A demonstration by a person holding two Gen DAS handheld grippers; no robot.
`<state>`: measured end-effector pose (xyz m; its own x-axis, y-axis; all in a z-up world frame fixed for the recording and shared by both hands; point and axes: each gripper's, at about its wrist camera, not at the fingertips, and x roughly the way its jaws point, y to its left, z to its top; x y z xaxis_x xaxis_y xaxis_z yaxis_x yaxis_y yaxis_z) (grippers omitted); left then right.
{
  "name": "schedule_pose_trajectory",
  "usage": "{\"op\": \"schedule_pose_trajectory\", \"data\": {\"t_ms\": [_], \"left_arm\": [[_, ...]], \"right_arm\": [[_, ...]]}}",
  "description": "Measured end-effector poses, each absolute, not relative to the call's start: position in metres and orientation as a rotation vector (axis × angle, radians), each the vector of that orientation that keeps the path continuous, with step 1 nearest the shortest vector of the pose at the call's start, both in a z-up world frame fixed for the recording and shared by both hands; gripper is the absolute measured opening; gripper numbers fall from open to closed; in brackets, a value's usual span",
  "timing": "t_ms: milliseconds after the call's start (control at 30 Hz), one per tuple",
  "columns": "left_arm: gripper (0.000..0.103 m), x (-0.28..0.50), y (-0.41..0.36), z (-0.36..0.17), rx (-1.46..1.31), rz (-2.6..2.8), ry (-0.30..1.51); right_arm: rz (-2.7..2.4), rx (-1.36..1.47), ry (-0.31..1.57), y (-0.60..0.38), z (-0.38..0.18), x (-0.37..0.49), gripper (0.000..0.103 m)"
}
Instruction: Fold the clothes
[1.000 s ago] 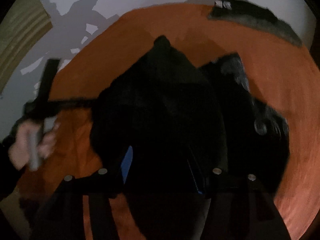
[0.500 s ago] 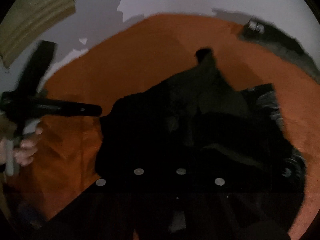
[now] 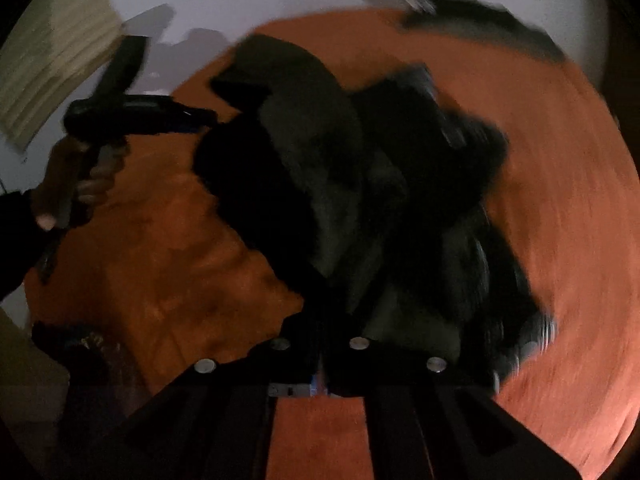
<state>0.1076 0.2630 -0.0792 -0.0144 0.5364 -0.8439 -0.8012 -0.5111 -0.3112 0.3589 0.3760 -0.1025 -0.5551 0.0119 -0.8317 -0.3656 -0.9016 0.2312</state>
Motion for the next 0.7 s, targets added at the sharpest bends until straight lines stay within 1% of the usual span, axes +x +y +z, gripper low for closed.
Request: {"op": "schedule_pose_trajectory", "data": {"t_ms": [100,133,233,267,333,367,400,467,533,567,600,633,667,700], "left_arm": [[0.063,0.123,0.274,-0.073,-1.203,1.664,0.369],[0.063,0.13,0.277,-0.074,-1.174,1.657,0.402],[0.063,0.145,0.283,-0.081,-1.118,1.678,0.485],[0.063,0.146,0.282,-0.085,-1.121,1.691,0.495],[0.063,0.141,0.286,-0.092,-1.146,1.704,0.485],[0.063,0.139,0.288,-0.096,-1.157,1.711,0.48],[0.063,0.137,0.289,-0.097,-1.162,1.724,0.467],[0.063,0.135,0.293,-0.102,-1.164,1.749,0.451],[0.062,0.133,0.298,-0.11,-1.155,1.763,0.419],[0.053,0.133,0.297,-0.112,-1.16,1.76,0.404],[0.036,0.132,0.297,-0.114,-1.166,1.756,0.389],[0.028,0.132,0.296,-0.116,-1.171,1.753,0.375],[0.016,0.134,0.292,-0.113,-1.154,1.764,0.379],[0.009,0.136,0.289,-0.111,-1.137,1.775,0.384]], "right_arm": [[2.435,-1.37,0.597,0.379,-0.116,0.381,0.0],[2.409,-1.361,0.646,0.382,-0.118,0.387,0.0],[2.408,-1.309,0.761,0.394,-0.111,0.388,0.0],[2.436,-1.28,0.754,0.396,-0.104,0.382,0.001],[2.488,-1.242,0.733,0.395,-0.091,0.367,0.01],[2.513,-1.23,0.719,0.393,-0.085,0.358,0.027],[2.541,-1.217,0.709,0.39,-0.079,0.348,0.051],[2.614,-1.189,0.742,0.383,-0.07,0.327,0.071],[2.657,-1.189,0.768,0.375,-0.066,0.308,0.071],[2.666,-1.207,0.758,0.369,-0.066,0.297,0.071],[2.673,-1.223,0.748,0.364,-0.066,0.285,0.071],[2.676,-1.231,0.741,0.359,-0.067,0.277,0.071],[2.68,-1.238,0.734,0.354,-0.067,0.269,0.07],[2.685,-1.242,0.728,0.349,-0.067,0.261,0.069]]}}
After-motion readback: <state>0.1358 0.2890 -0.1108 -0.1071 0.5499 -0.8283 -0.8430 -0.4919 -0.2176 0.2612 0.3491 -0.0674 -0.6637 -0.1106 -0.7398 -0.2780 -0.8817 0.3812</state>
